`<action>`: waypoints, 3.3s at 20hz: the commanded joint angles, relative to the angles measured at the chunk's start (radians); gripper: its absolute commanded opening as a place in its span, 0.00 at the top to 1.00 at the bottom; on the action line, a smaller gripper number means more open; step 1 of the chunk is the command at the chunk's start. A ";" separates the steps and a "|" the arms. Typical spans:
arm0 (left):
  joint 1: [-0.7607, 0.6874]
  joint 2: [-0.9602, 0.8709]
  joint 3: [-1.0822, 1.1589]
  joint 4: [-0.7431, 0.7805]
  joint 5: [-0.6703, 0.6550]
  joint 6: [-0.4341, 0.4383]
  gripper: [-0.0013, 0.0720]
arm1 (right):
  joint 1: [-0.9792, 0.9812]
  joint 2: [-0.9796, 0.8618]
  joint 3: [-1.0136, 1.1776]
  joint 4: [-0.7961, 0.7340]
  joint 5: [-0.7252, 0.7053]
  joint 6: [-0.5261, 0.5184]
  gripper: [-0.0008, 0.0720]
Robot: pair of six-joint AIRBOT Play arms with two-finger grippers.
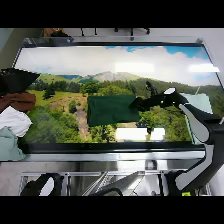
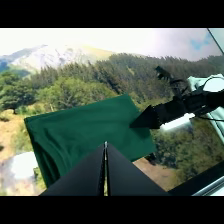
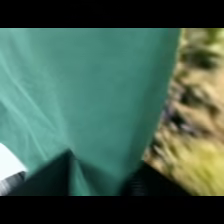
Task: Fold the shirts.
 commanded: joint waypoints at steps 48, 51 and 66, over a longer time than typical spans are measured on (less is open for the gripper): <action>0.001 0.001 0.000 0.003 -0.003 0.006 0.96 | -0.805 0.505 0.244 -0.561 0.071 0.792 0.96; 0.001 0.001 0.000 0.003 -0.007 0.031 0.96 | -0.805 0.536 0.240 -0.686 0.240 0.884 0.96; 0.001 0.001 0.000 0.003 -0.054 0.067 0.96 | -0.805 0.424 -0.067 -1.015 0.315 0.982 0.93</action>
